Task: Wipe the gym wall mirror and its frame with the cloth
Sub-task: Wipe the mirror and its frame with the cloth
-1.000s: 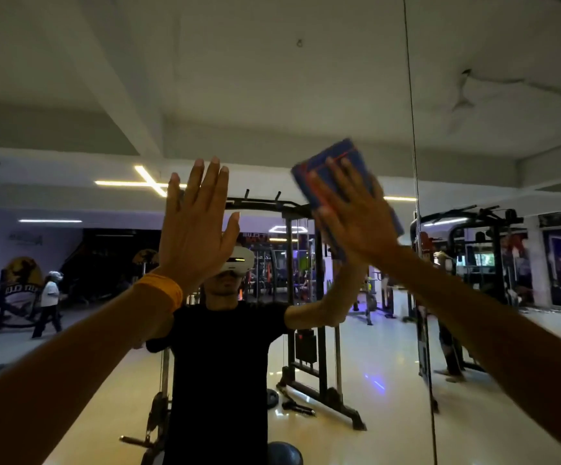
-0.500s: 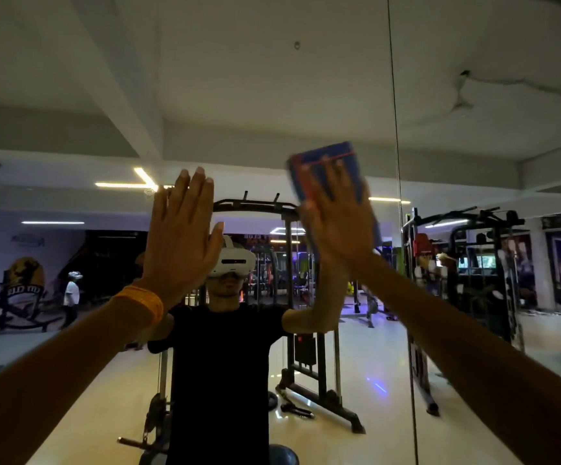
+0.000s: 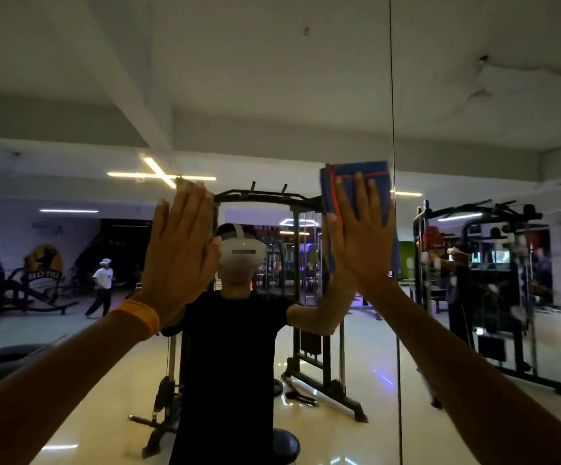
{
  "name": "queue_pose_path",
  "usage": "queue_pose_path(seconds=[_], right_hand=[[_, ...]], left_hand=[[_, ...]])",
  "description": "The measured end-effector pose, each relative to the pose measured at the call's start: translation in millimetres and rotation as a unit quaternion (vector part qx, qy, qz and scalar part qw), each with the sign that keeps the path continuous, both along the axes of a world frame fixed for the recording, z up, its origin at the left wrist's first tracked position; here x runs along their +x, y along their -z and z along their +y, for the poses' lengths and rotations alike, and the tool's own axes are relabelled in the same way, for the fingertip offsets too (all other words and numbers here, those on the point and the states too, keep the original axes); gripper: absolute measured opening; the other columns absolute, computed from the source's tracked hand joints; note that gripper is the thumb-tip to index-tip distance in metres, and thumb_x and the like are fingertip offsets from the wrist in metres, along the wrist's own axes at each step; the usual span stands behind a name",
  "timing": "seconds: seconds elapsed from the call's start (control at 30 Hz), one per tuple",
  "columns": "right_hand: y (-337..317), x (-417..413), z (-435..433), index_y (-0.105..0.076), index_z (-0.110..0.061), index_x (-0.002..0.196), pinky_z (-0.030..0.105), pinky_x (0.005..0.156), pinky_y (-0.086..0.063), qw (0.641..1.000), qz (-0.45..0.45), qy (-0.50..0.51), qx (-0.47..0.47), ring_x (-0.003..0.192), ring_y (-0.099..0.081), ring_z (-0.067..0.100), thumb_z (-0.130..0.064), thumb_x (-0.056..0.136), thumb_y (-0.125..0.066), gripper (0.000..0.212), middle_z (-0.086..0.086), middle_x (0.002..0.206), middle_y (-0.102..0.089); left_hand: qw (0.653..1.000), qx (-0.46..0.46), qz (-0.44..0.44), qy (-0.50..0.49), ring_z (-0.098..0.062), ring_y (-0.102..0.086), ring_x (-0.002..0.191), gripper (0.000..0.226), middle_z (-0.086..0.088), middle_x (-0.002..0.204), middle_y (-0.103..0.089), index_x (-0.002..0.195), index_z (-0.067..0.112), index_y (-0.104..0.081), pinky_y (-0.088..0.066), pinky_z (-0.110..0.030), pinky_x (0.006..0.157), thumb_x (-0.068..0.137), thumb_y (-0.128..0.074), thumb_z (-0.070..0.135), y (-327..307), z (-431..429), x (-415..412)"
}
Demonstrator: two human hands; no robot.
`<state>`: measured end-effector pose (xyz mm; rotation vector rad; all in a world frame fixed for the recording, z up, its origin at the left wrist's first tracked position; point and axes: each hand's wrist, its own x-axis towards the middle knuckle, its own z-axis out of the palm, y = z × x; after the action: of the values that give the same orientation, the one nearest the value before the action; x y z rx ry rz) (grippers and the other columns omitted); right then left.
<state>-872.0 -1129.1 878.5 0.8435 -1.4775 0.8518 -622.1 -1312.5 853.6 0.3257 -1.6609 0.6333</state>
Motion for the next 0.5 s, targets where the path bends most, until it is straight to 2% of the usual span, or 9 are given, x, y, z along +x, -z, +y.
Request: queue_pose_path(seconds=[0.07,0.17,0.27,0.3,0.37,0.43,0.47,0.5], right_hand=[[15,16,-12,-0.015,-0.027,0.165,0.060,0.126,-0.004,0.999,-0.030,0.003,-0.020,0.160,-0.006,0.029,-0.055,0.107,-0.014,0.065,0.007,0.173,-0.008],[77,41,-33,-0.013,-0.028,0.165,0.057,0.126,0.001,0.987,0.115,-0.013,0.109,0.160,-0.002,0.027,-0.053,0.109,-0.021,0.062,0.005,0.173,-0.006],[93,5,-11,-0.024,-0.027,0.163,0.064,0.124,-0.009,0.963,0.198,-0.001,0.182,0.160,-0.008,0.027,-0.054,0.106,-0.033,0.064,0.007,0.172,-0.016],[87,-10,1,-0.023,-0.027,0.163,0.066,0.122,-0.013,0.965,0.188,0.010,0.182,0.160,-0.009,0.029,-0.056,0.105,-0.034,0.066,0.008,0.172,-0.017],[72,-32,22,-0.022,-0.026,0.162,0.069,0.121,-0.018,0.987,0.115,0.011,0.111,0.159,-0.013,0.030,-0.058,0.107,-0.023,0.064,0.008,0.171,-0.018],[75,-19,19,-0.024,-0.025,0.162,0.065,0.124,-0.014,1.000,0.018,-0.011,0.006,0.159,-0.014,0.029,-0.056,0.108,-0.019,0.062,0.006,0.170,-0.018],[87,-3,8,-0.023,-0.026,0.163,0.062,0.125,-0.009,1.000,-0.010,-0.020,-0.016,0.159,-0.012,0.028,-0.054,0.108,-0.020,0.062,0.005,0.171,-0.015],[105,14,-5,-0.021,-0.027,0.163,0.059,0.126,-0.005,1.000,-0.006,-0.028,0.002,0.160,-0.009,0.027,-0.053,0.108,-0.023,0.061,0.003,0.172,-0.013]], left_hand=[[1.000,-0.013,-0.012,0.003,-0.030,-0.001,0.161,0.069,-0.015,0.173,-0.008,0.164,0.005,-0.017,-0.004,-0.055,0.129,0.103,-0.032,0.036,3,5,-8],[1.000,-0.002,-0.008,0.016,-0.029,-0.003,0.161,0.068,-0.014,0.172,-0.010,0.164,0.005,-0.018,-0.007,-0.056,0.129,0.104,-0.032,0.036,5,12,-21],[1.000,0.018,-0.015,0.007,-0.031,-0.006,0.160,0.069,-0.014,0.172,-0.011,0.163,0.005,-0.018,-0.009,-0.058,0.128,0.105,-0.028,0.041,17,14,-27],[1.000,0.015,-0.021,0.002,-0.032,-0.006,0.160,0.070,-0.014,0.172,-0.011,0.163,0.004,-0.018,-0.009,-0.059,0.128,0.105,-0.028,0.042,22,13,-27],[1.000,0.006,-0.030,-0.001,-0.032,-0.007,0.160,0.070,-0.015,0.172,-0.011,0.163,0.003,-0.019,-0.011,-0.060,0.127,0.105,-0.029,0.041,32,12,-26],[0.999,-0.002,-0.038,-0.006,-0.032,-0.008,0.160,0.069,-0.015,0.172,-0.013,0.162,0.003,-0.021,-0.013,-0.062,0.126,0.105,-0.030,0.040,38,12,-27],[0.999,-0.004,-0.040,-0.011,-0.032,-0.009,0.160,0.069,-0.016,0.172,-0.013,0.162,0.002,-0.022,-0.014,-0.062,0.126,0.105,-0.030,0.040,41,12,-28],[0.999,-0.003,-0.041,-0.015,-0.033,-0.009,0.160,0.069,-0.017,0.171,-0.014,0.162,0.002,-0.022,-0.015,-0.062,0.126,0.105,-0.031,0.039,42,13,-28]])
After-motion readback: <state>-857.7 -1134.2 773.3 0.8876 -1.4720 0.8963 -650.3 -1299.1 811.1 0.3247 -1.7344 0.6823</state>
